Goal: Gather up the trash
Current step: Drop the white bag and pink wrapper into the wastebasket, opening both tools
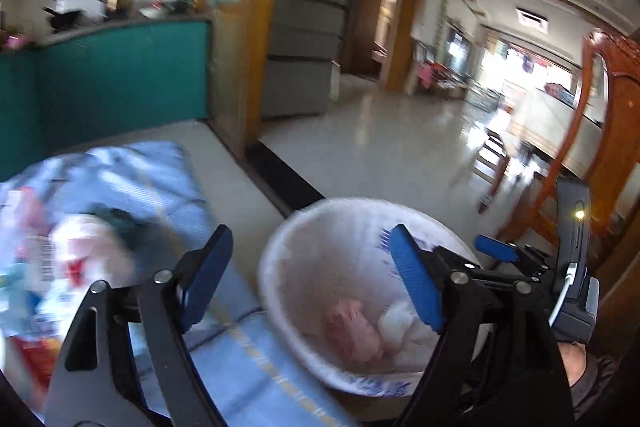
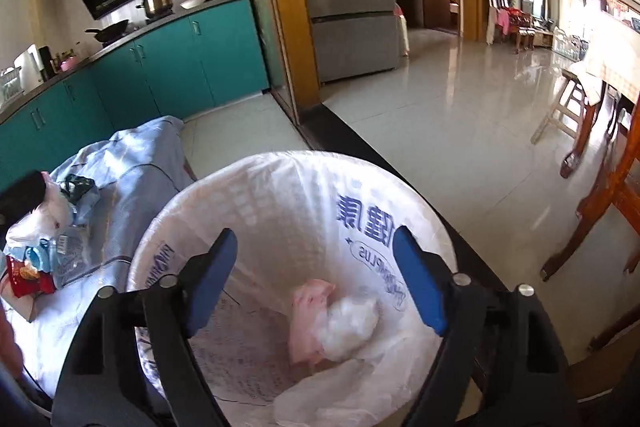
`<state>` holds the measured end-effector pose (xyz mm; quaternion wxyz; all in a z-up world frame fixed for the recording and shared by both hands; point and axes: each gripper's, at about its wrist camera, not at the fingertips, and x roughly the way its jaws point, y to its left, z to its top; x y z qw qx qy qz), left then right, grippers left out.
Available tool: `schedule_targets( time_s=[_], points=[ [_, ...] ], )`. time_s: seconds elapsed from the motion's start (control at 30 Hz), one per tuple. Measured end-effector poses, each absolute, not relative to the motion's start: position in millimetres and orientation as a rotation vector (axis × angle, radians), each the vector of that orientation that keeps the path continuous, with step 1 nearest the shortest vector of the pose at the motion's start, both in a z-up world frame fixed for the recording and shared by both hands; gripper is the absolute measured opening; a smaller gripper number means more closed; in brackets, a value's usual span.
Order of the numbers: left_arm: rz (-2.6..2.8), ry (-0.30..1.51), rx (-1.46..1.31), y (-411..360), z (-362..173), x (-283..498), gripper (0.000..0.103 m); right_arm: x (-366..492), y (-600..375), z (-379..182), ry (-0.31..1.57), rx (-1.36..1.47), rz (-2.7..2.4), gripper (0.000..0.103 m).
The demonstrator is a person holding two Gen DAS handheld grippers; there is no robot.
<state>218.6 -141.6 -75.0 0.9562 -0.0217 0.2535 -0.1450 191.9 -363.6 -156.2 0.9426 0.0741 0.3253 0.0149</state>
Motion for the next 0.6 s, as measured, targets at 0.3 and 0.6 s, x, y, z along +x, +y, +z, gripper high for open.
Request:
schedule_targets(
  time_s=[0.3,0.6],
  points=[
    [0.099,0.345,0.031,-49,-44,129,0.089,191,-299,-140,0.579,0.014,0.216,0.089],
    [0.329,0.360,-0.166,59,-42,80,0.098,169,-218,-137,0.498,-0.211,0.380,0.098]
  ],
)
